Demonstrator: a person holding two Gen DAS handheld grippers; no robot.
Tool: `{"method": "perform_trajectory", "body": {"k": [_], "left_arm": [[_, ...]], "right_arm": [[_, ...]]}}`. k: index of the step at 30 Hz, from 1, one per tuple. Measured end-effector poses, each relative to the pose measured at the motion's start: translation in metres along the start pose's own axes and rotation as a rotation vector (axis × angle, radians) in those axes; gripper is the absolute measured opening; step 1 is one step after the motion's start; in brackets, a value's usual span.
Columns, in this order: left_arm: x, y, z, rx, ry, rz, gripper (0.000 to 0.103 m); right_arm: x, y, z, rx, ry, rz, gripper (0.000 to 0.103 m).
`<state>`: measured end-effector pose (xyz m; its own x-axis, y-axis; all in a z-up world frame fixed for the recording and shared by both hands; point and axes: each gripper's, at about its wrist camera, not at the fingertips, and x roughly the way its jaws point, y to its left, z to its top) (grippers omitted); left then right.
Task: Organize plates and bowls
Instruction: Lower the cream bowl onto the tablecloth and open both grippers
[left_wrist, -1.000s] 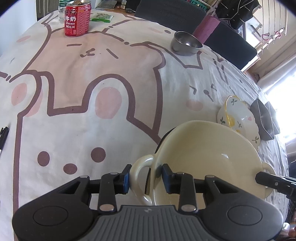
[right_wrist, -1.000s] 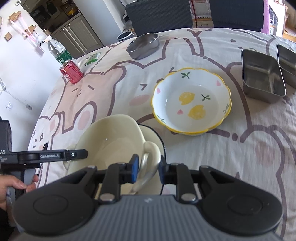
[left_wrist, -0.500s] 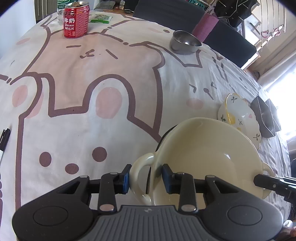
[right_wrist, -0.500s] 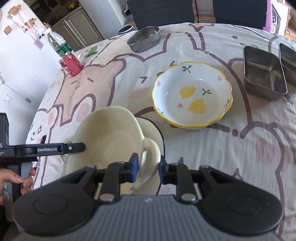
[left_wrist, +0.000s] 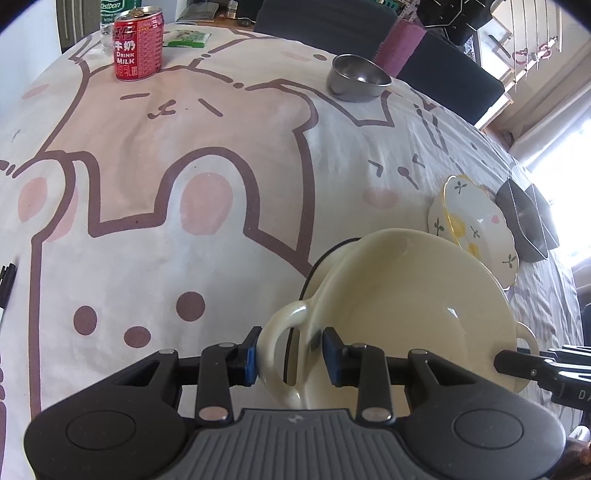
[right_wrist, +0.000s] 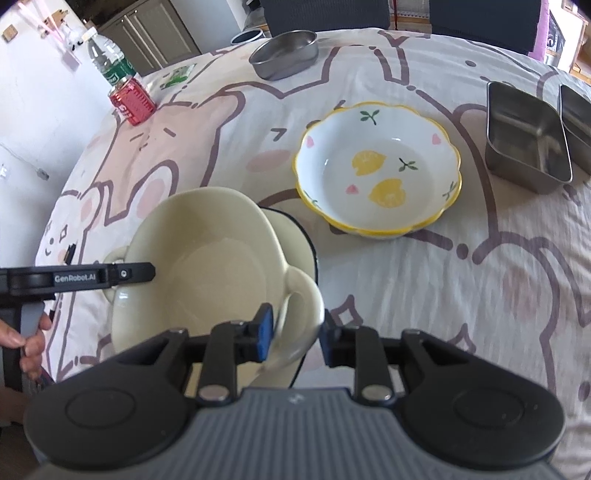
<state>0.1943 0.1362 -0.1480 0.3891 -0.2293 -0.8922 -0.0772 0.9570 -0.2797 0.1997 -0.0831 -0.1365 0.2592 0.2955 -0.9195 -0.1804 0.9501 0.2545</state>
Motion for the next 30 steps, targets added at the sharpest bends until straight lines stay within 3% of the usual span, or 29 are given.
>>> {"method": "perform_trajectory", "body": {"k": [16,30], "left_arm": [[0.003,-0.007,-0.001,0.046,0.025,-0.003,0.035],[0.001,-0.007,-0.001,0.054,0.028,0.008,0.036]], "right_arm": [[0.016,-0.004,0.000,0.018,0.077,-0.044,0.038],[0.017,-0.002,0.000,0.012,0.071,-0.052,0.039]]}}
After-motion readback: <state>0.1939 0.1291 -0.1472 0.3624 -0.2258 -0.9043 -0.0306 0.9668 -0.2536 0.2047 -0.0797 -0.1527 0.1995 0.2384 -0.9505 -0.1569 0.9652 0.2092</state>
